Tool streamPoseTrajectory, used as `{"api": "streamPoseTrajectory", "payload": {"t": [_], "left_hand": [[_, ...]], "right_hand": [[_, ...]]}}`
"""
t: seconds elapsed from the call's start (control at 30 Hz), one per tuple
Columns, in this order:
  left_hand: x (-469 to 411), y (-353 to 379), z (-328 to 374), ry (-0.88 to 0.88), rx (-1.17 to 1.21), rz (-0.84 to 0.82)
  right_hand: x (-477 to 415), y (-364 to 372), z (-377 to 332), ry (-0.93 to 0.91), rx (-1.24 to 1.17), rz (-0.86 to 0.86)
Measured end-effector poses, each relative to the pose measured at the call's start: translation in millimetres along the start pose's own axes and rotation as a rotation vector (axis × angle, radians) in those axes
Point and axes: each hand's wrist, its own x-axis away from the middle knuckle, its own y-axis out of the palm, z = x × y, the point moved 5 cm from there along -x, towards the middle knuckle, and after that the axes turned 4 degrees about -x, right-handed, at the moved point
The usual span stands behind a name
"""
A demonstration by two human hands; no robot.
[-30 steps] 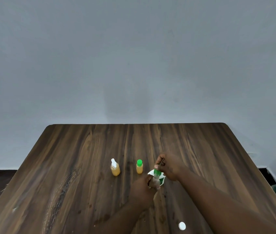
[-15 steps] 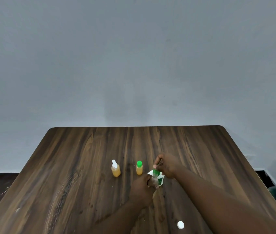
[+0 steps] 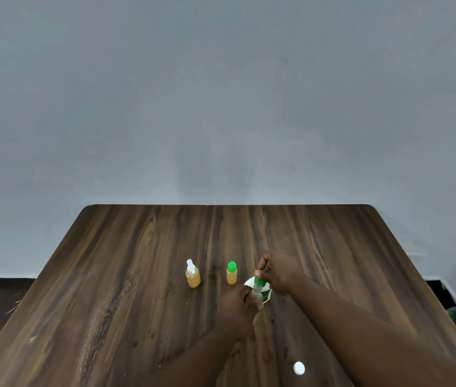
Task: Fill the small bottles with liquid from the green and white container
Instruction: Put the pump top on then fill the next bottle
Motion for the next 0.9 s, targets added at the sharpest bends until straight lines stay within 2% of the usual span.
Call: {"api": "streamPoseTrajectory", "payload": {"t": [0.13, 0.9], "left_hand": [[-4.1, -0.5, -0.2, 0.003, 0.024, 0.034], [-5.9, 1.7, -7.4, -0.021, 0.082, 0.022]], "right_hand": [[-7.3, -5.4, 1.2, -0.005, -0.068, -0.032], [-0.4, -2.8, -3.6, -0.033, -0.002, 0.001]]}}
